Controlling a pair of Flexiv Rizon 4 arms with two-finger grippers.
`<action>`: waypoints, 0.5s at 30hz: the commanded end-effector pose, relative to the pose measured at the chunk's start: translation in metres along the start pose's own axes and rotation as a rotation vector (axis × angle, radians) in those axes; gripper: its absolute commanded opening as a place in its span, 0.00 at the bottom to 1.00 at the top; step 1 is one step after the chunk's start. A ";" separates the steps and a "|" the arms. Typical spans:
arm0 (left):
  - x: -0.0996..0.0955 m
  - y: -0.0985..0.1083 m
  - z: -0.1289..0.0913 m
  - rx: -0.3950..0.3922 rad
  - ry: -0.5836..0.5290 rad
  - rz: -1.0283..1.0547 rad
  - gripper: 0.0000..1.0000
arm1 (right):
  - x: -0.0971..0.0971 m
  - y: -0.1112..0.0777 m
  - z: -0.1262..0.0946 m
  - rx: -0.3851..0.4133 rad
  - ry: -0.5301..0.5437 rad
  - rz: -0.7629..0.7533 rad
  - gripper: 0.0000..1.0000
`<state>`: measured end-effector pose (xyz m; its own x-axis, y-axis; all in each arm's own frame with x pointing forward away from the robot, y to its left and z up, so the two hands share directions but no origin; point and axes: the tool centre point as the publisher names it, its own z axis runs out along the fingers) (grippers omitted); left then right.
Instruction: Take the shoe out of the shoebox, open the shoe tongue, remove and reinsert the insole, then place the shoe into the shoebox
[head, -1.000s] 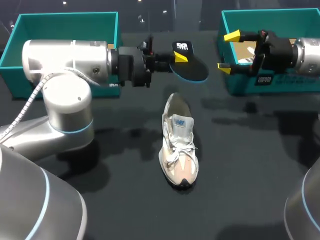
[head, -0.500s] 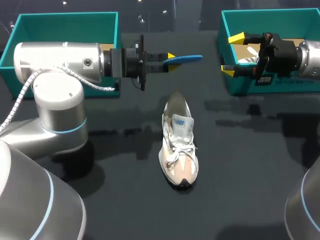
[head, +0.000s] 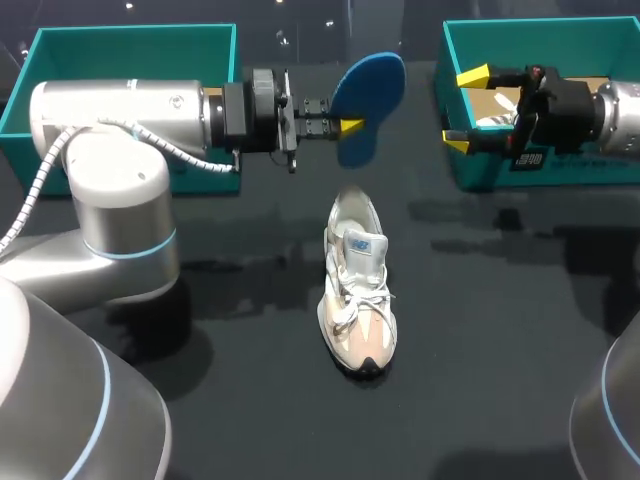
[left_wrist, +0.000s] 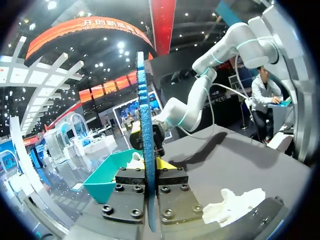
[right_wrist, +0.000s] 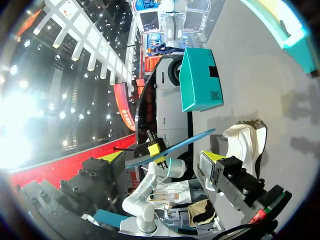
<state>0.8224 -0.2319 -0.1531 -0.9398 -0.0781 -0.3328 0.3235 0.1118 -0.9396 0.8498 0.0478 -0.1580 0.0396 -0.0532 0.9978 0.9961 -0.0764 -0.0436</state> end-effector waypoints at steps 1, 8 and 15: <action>0.001 -0.003 -0.003 0.020 -0.003 -0.050 0.00 | 0.000 -0.001 0.001 -0.001 -0.002 0.001 1.00; 0.006 -0.012 -0.007 0.030 0.009 -0.236 0.00 | 0.000 -0.001 0.001 -0.001 -0.002 0.001 1.00; 0.005 -0.019 -0.011 0.038 0.026 -0.459 0.00 | 0.000 -0.001 0.001 -0.001 -0.002 0.001 1.00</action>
<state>0.8098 -0.2273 -0.1398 -0.9923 -0.0904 0.0843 -0.0869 0.0244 -0.9959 0.8499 0.0481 -0.1579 0.0398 -0.0527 0.9978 0.9961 -0.0762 -0.0437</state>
